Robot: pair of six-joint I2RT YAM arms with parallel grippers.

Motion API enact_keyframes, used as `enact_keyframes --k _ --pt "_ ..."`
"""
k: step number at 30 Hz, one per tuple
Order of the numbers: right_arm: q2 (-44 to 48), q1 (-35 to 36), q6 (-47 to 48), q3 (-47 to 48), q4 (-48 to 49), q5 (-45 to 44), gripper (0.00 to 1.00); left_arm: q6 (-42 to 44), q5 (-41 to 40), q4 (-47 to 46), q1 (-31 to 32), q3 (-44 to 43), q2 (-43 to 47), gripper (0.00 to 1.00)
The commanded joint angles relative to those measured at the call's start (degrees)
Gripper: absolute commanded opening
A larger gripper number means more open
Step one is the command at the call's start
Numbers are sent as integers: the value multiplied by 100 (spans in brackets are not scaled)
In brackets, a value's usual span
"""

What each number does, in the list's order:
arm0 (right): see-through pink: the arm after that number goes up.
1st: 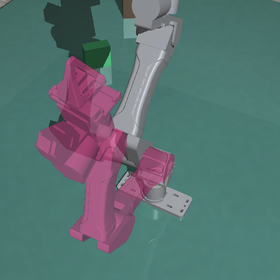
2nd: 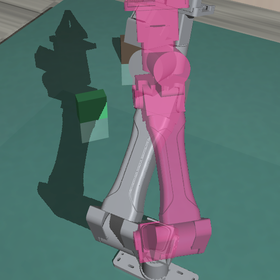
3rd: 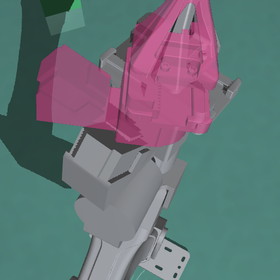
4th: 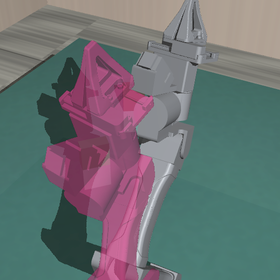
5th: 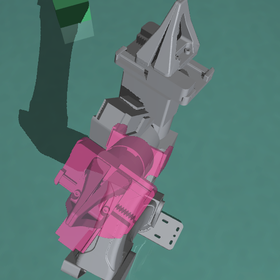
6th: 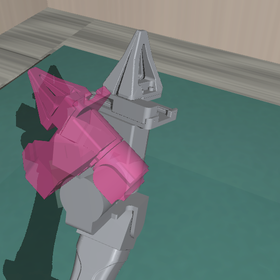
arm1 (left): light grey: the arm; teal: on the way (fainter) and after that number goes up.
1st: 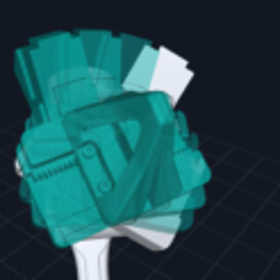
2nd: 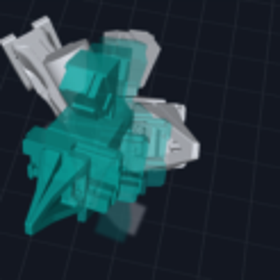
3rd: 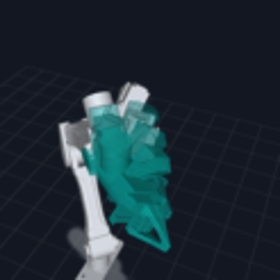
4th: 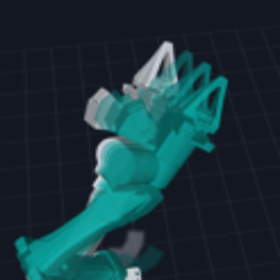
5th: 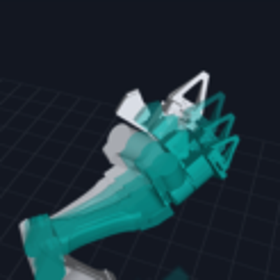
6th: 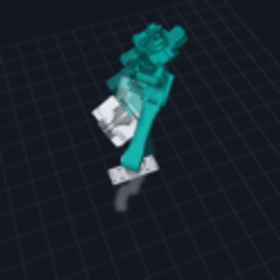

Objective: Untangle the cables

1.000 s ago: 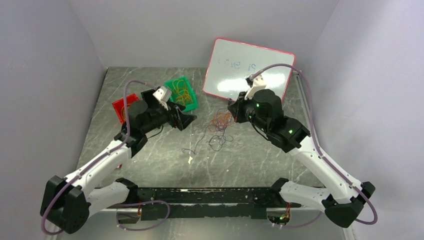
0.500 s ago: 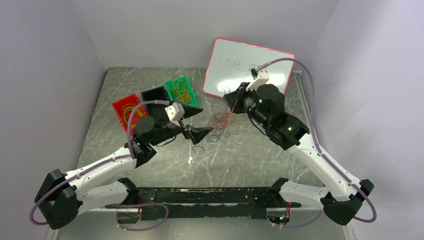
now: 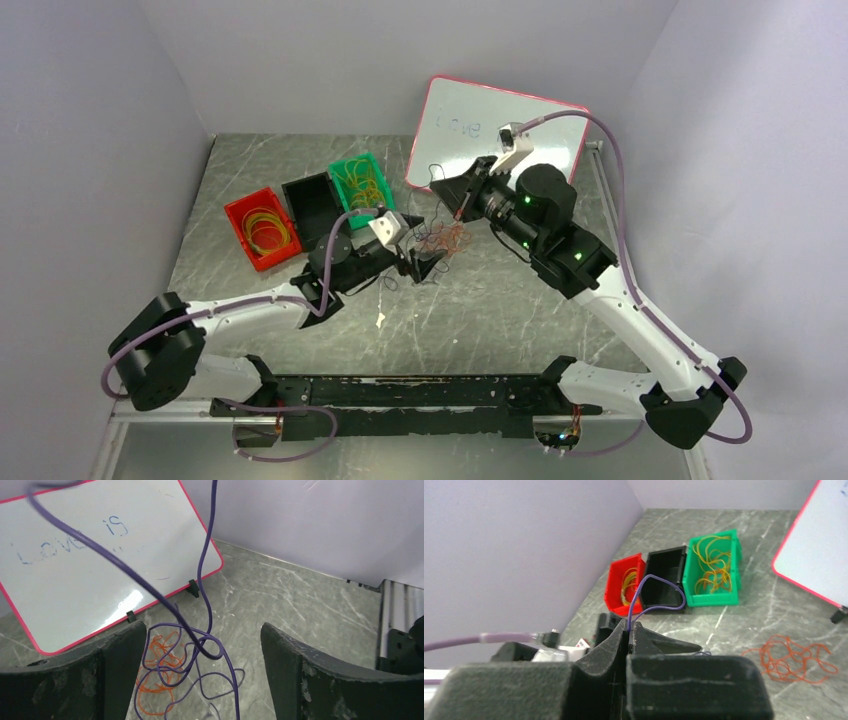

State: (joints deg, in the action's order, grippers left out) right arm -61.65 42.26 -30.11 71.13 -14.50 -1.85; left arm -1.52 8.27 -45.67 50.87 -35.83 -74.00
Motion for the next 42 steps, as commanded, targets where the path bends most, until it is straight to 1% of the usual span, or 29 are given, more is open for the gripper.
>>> enact_keyframes --k 1,3,4,5,8,10,13,16,17,19,20,23,28,31,36,40,42 --pt "18 -8 47 308 456 435 0 251 -202 -554 72 -267 -334 82" --pt "-1 -16 104 408 531 461 0 323 -76 -445 80 -359 -475 64" --pt "-10 -9 162 469 570 430 0 345 -56 -378 81 -384 -521 58" --pt "-23 -11 247 579 582 360 0 306 -61 -356 81 -366 -545 54" --pt "-108 -15 560 1030 484 102 0 219 -30 -428 83 -123 -521 50" --pt "-186 -10 761 1332 479 13 0 188 10 -362 81 10 -495 45" --pt "-298 -13 962 1706 535 -48 0 159 48 -135 90 181 -436 35" --pt "-390 -12 1111 1939 635 -85 0 55 24 -39 90 353 -365 29" --pt "-399 -16 1159 2007 677 -102 0 10 13 -19 90 410 -355 25" --pt "-427 -14 1261 2120 702 -176 0 -66 -9 86 90 460 -359 12" --pt "-440 -16 1321 2174 703 -231 0 -98 -32 154 90 469 -375 8" --pt "-444 -16 1544 2318 687 -420 0 -212 -107 298 101 525 -413 7" --pt "-429 -15 2074 2603 674 -1028 0 -425 -270 414 99 722 -406 7" --pt "-422 -13 2447 2762 728 -1391 0 -594 -378 544 99 850 -365 9" --pt "-408 -16 2958 2956 888 -1691 0 -732 -599 720 98 1085 -238 12" --pt "-411 -13 3260 3108 975 -1849 0 -780 -802 904 98 1156 -184 8" --pt "-396 -11 3379 3143 1029 -1923 0 -817 -900 1020 98 1128 -227 7"
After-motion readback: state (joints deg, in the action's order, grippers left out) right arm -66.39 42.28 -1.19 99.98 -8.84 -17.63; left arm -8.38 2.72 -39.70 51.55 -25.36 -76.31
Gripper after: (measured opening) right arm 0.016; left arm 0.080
